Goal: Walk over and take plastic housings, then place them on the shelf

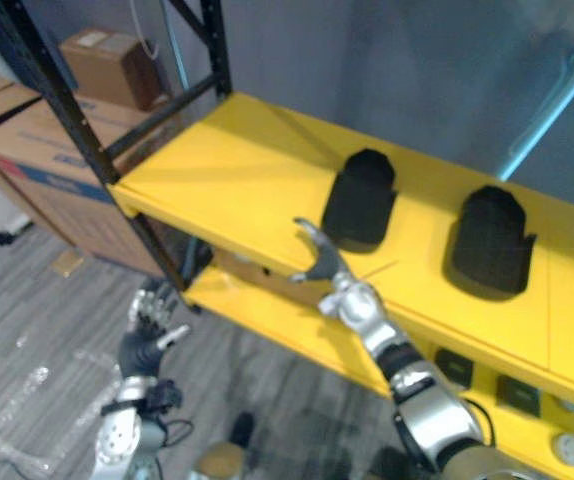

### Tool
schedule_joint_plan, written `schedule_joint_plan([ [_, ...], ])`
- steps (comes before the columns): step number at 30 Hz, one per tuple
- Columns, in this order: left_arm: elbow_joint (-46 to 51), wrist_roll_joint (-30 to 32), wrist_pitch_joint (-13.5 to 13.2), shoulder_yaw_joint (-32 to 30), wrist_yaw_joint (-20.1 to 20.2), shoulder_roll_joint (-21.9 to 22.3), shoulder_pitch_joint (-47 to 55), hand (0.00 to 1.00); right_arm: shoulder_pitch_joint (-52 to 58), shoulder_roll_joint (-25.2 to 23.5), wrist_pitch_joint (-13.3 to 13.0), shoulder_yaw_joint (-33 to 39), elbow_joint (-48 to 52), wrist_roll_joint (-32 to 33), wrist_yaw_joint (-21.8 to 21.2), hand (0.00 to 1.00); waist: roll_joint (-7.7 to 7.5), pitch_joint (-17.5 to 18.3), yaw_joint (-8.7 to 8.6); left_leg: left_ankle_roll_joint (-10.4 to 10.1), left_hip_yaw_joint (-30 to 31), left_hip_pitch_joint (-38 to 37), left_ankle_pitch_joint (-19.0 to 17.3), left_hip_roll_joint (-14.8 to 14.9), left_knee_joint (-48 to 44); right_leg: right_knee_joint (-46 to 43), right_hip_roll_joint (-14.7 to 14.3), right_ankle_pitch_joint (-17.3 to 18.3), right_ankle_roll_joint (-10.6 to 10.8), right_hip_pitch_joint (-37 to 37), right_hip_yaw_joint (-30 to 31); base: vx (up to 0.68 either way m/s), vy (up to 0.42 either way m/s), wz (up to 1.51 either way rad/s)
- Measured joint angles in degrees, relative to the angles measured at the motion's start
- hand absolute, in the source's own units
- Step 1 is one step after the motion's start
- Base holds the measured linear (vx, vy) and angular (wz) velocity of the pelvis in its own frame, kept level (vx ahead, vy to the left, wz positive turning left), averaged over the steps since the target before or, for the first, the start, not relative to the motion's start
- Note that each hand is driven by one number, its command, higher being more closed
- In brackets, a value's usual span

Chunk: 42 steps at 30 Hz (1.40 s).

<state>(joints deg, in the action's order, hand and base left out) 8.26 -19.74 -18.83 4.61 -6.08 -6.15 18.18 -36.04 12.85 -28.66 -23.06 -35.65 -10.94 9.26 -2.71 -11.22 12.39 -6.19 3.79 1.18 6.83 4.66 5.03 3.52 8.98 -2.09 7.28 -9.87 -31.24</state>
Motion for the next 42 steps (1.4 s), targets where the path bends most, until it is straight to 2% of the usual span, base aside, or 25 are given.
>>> schedule_joint_plan([
  [2,0.0,0.0,-0.2,-0.3,-0.5,0.1,0.0,0.0,3.3,-0.7,-0.2,0.7,13.7,-0.4,1.9,0.0,-0.15,0.0,-0.8,0.0,-0.7,0.0,-0.1,0.0,0.0,-0.2,0.2,0.1,-0.1,0.6,0.6,0.0,0.002,-0.14],
  [3,0.0,0.0,-0.1,-0.4,-0.6,0.2,0.1,0.0,4.5,-1.1,-0.2,1.2,17.0,-0.6,2.1,0.0,-0.17,0.0,-0.82,0.1,-1.2,-0.1,-0.1,0.0,0.0,-0.3,0.2,0.1,-0.1,0.8,1.1,0.02,0.01,-0.22],
  [4,0.1,0.0,-0.1,-1.2,-1.4,1.1,0.3,0.0,7.7,-1.9,0.1,3.0,25.3,-0.6,2.1,0.0,-0.19,0.0,-1.98,0.1,-1.6,-0.2,-0.1,-0.1,0.0,-0.7,0.5,0.0,0.0,1.0,1.5,0.02,0.011,-0.15],
  [5,0.1,0.0,-0.1,-1.4,-1.8,1.3,0.4,0.0,8.6,-2.0,0.5,3.4,27.4,-0.6,2.1,0.0,-0.2,0.0,-2.45,0.1,-1.6,-0.3,-0.1,-0.1,-0.1,-0.8,0.6,0.0,0.0,1.1,1.5,0.02,0.014,-0.15],
  [7,0.2,0.0,-0.1,-1.7,-2.5,2.4,0.8,0.0,11.6,-2.1,4.1,5.6,33.9,0.5,2.0,0.0,-0.3,0.0,-3.5,0.2,-3.1,-0.9,-0.2,-0.1,0.0,-1.2,0.9,0.0,0.0,1.5,2.9,-0.01,0.019,-0.23],
  [8,0.2,0.0,-0.1,-1.7,-2.6,2.4,0.9,0.0,11.8,-2.2,4.9,5.7,34.3,1.0,1.9,0.0,-0.3,0.0,-3.64,0.2,-3.3,-1.0,-0.2,-0.1,0.0,-1.2,0.9,0.0,0.0,1.6,3.1,-0.03,0.02,-0.3],
  [9,0.2,0.0,-0.1,-1.6,-2.7,2.4,1.1,0.0,12.8,-2.3,7.9,6.6,35.5,2.2,1.9,0.0,-0.31,0.1,-3.98,0.3,-4.0,-1.3,-0.4,-0.1,0.0,-1.4,1.0,0.0,0.0,1.8,3.8,-0.03,0.014,-0.23],
  [10,0.2,0.0,0.0,-1.5,-2.8,2.5,1.1,0.0,13.1,-2.3,9.6,6.8,35.6,2.9,1.9,0.0,-0.36,0.1,-4.06,0.2,-4.4,-1.4,-0.5,-0.1,0.0,-1.4,1.0,0.1,-0.1,2.0,4.3,-0.04,0.017,-0.31],
  [12,0.9,0.1,0.2,-0.7,-4.0,2.7,1.3,0.0,14.6,-2.6,18.0,7.0,35.5,5.8,1.5,0.0,-0.71,0.4,-4.9,0.2,-5.1,-1.4,-0.5,0.0,0.0,-1.6,0.9,0.2,-0.3,2.6,5.0,-0.04,0.005,-0.18],
  [15,1.8,0.1,0.5,0.4,-5.2,2.7,1.9,0.0,15.9,-3.5,25.3,6.7,34.4,8.5,0.8,0.0,-0.83,0.5,-5.2,0.2,-5.9,-1.4,-0.5,0.1,0.0,-1.9,1.0,0.0,-0.2,3.1,5.8,-0.01,-0.005,-0.12],
  [18,1.8,0.6,1.6,1.4,-6.0,2.7,1.9,0.0,15.7,-3.9,27.5,6.4,31.0,10.8,1.5,0.0,-0.82,0.5,-5.2,0.3,-5.9,-1.5,-0.5,0.0,0.0,-1.9,0.9,-0.3,0.0,3.1,5.9,0.0,-0.002,-0.02],
  [22,1.8,0.6,2.3,3.0,-7.4,2.7,2.0,0.0,13.8,-5.6,29.1,6.9,24.8,11.2,4.9,0.0,-0.52,0.7,-5.23,0.3,-6.0,-1.5,-0.5,-0.2,0.0,-1.9,1.0,-0.5,0.0,3.1,6.0,0.0,0.0,0.0],
  [26,1.8,1.8,2.4,3.9,-8.5,2.7,2.0,0.0,9.7,-7.2,29.7,8.7,18.3,10.2,10.0,0.0,0.76,1.1,-5.26,0.4,-6.2,-1.1,-0.4,-0.2,0.0,-2.0,1.0,-0.6,-0.1,3.8,6.3,-0.01,-0.002,-0.01],
  [29,1.8,1.8,2.5,4.9,-8.9,2.7,2.0,0.0,8.8,-7.3,29.1,10.1,16.8,9.1,13.5,0.0,1.52,1.3,-5.3,0.4,-6.2,-1.1,-0.4,-0.2,0.0,-2.0,1.1,-0.6,-0.1,3.9,6.3,0.0,0.0,0.0],
  [31,1.8,1.8,2.6,5.6,-9.2,2.7,2.0,0.0,8.6,-7.3,27.0,10.8,16.8,6.4,16.0,0.0,1.85,1.2,-5.51,0.4,-6.4,-1.1,-0.4,-0.2,0.0,-1.9,1.1,-0.6,-0.1,4.0,6.4,0.0,0.0,0.0],
  [37,1.8,1.7,2.8,5.9,-10.0,2.7,2.0,0.0,8.5,-7.6,25.5,11.2,16.8,4.4,18.6,0.0,1.98,1.2,-6.14,0.4,-6.7,-1.0,-0.4,-0.2,0.0,-1.9,1.1,-0.6,-0.1,4.3,6.8,0.0,-0.007,-0.02],
  [42,1.8,1.6,2.9,7.1,-10.2,2.7,2.0,0.0,8.5,-7.5,25.4,11.4,15.9,5.0,16.5,0.0,2.84,0.8,-6.78,0.4,-7.3,-1.0,-0.4,-0.3,0.0,-2.0,1.2,-0.8,-0.1,4.7,7.6,-0.02,-0.008,-0.07],
])
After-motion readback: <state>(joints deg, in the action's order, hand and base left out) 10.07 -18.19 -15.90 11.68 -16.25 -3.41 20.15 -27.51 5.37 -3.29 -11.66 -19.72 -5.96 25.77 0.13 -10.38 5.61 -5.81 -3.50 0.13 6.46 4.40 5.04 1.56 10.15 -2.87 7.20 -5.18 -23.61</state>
